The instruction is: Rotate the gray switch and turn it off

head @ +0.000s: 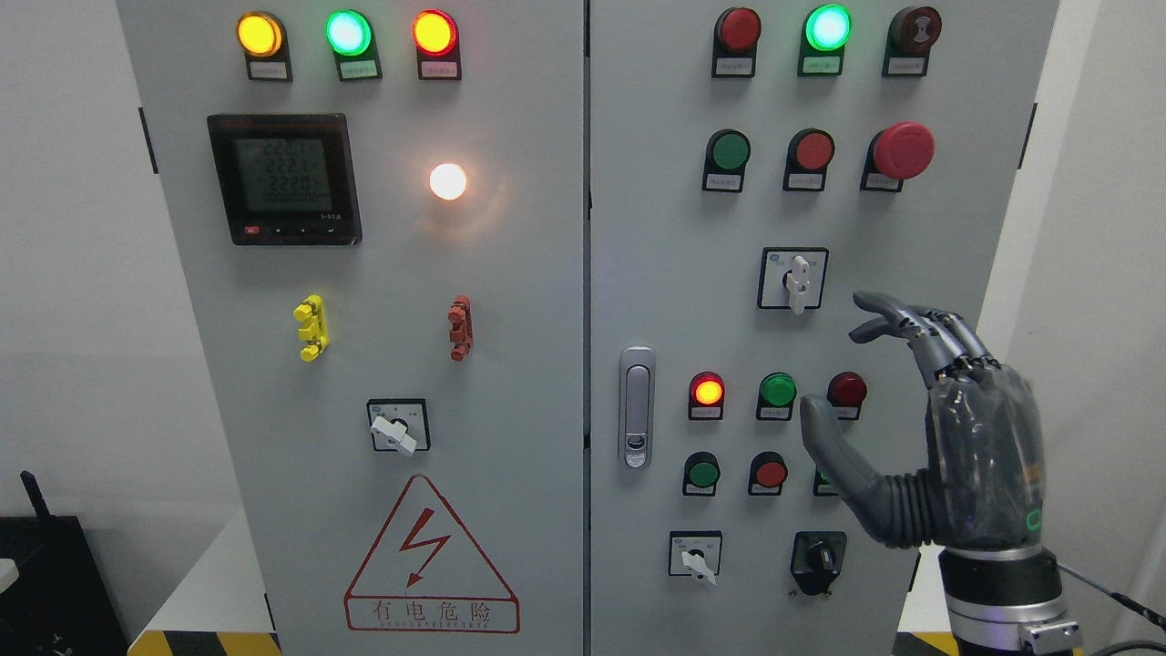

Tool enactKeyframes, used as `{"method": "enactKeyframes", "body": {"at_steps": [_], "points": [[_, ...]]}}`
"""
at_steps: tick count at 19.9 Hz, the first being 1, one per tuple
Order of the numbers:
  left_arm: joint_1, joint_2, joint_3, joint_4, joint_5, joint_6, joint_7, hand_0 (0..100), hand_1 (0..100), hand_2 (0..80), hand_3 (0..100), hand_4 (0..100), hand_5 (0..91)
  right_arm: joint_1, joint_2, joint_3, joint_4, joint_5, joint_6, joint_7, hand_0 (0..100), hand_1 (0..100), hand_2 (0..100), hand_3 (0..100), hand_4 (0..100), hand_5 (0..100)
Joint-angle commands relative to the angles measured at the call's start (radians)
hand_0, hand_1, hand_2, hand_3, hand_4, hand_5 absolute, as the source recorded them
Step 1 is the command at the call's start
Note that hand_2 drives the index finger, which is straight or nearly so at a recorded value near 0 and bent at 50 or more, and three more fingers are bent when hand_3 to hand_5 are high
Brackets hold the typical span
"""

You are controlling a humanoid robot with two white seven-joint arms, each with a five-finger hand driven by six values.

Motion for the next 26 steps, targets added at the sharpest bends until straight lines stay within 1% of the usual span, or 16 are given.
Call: {"method": "enactKeyframes", "body": {"at_steps": [1, 5, 20, 26], "points": [[-0.009, 0.0, 0.008, -0.026, 0.02, -0.001, -0.002, 12, 39, 0.0, 0, 0, 0.0, 0.029, -0.067, -0.037, -0.053, -0.003, -0.002, -0.004, 28, 25, 14, 10, 0, 0], [-0.009, 0.0, 0.008, -0.026, 0.02, 0.001, -0.002, 12, 39, 0.0, 0, 0, 0.0, 0.049, -0.059, -0.039, -0.053, -0.007, -0.002, -0.004, 27, 26, 14, 10, 0, 0], [-0.009, 0.0, 0.008, -0.026, 0.018, -0.001, -0.002, 12, 39, 0.0, 0, 0, 0.0, 0.063, -0.05, -0.036, -0.052, -0.008, -0.001, -0.002, 24, 27, 14, 13, 0, 0], [-0.009, 0.0, 0.008, -0.026, 0.018, -0.001, -0.002, 12, 39, 0.0, 0, 0, 0.0, 0.063, -0.05, -0.039, -0.052, -0.025, 0.001, -0.002, 24, 27, 11, 13, 0, 0]]}}
